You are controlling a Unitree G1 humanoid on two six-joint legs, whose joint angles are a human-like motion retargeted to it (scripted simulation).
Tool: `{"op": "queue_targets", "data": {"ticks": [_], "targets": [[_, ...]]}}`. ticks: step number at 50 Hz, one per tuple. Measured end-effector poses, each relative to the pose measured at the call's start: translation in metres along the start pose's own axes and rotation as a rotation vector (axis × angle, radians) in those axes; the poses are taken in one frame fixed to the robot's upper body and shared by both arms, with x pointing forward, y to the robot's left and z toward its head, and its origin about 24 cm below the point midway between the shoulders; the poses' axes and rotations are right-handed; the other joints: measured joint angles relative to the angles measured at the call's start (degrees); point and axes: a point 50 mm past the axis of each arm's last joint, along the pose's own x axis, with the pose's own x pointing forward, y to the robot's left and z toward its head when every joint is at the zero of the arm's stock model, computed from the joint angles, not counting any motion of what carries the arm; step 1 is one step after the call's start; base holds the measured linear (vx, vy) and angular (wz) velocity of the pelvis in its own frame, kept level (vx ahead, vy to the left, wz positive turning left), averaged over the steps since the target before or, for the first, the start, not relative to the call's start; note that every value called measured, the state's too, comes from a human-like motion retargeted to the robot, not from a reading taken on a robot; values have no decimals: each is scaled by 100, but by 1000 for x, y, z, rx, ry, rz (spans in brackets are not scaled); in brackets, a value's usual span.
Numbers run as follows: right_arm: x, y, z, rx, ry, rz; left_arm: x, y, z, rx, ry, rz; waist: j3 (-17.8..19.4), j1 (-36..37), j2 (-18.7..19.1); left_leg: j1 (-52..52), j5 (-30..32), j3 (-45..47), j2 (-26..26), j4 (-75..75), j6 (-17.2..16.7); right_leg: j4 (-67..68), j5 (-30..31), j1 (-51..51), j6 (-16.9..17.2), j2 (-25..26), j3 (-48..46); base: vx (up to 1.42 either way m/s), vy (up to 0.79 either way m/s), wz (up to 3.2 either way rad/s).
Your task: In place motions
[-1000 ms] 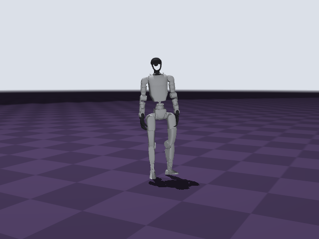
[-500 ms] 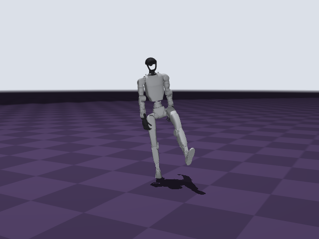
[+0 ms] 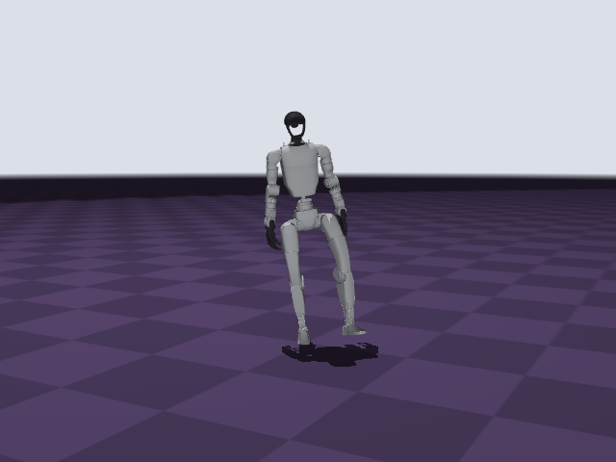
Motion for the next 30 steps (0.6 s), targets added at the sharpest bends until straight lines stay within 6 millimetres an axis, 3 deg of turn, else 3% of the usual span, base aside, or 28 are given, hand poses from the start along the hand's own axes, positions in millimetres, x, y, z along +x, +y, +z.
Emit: {"op": "queue_targets", "data": {"ticks": [3,5,7,8,10,12,13,15,17,20,23,27,30], "targets": [[1,8,-35,103,108,10,-5,4,33,57,-107,23,-203,-121,49,1014,488,194,-199,-179,-406,-203,62,-23,80,29,-188,14,0,72],[2,13,-45,153,129,-4,-10,4,59,94,-184,27,-266,-215,193,1576,377,-16,-355,-665,-697,-188,-5,-47,130,129,-406,17,0,82],[3,19,-50,171,121,-3,-13,-1,72,113,-233,24,-388,-310,291,2049,-326,392,-436,-1448,-618,-306,-4,-16,179,208,-584,28,5,81],[4,20,-51,175,112,1,-14,-4,77,122,-254,18,-434,-368,323,2233,-338,819,-449,-1889,-443,-376,3,21,217,218,-664,27,7,84],[4,19,-48,166,88,9,-15,-10,85,133,-286,-3,-490,-623,380,2388,-12,643,-593,-2556,-317,-512,26,111,330,169,-882,19,6,109],[5,14,-34,143,51,0,-17,-16,91,150,-306,-27,-634,-927,496,2082,-24,953,-387,-2403,-573,-656,70,8,472,142,-1129,3,3,108],[4,12,-26,132,34,-9,-17,-17,93,153,-311,-33,-657,-979,518,1840,-44,481,-475,-2310,-386,-718,111,-40,512,124,-1151,-3,-1,60],[3,8,-7,122,-19,-22,-19,-19,100,175,-326,-39,-468,-1060,453,1631,-124,-84,-583,-2056,-246,-837,219,24,562,60,-1244,-3,-1,20],[2,6,10,115,-70,-11,-20,-17,100,221,-320,-36,-273,-701,300,1792,-171,335,-587,-2019,-241,-893,315,109,569,21,-1043,12,1,-64],[-1,6,34,50,-131,21,-14,-7,79,257,-256,-10,-238,-199,101,2008,-261,498,-665,-2062,-216,-883,407,114,576,-34,-746,29,5,-88],[-6,4,62,-60,-221,25,-4,0,34,197,-122,8,-456,78,8,2078,-330,601,-765,-2218,-146,-824,447,-25,629,-72,-531,33,6,-61],[-21,-2,107,-193,-398,-8,1,-5,-25,17,89,-41,-513,-86,-9,2142,-428,627,-867,-2318,-31,-862,478,7,706,-98,-532,23,14,-1],[-30,-6,125,-228,-482,-45,-1,-10,-58,-92,208,-65,-554,-147,-27,2133,-533,498,-915,-2253,15,-859,471,60,780,-148,-577,28,15,13]]}}
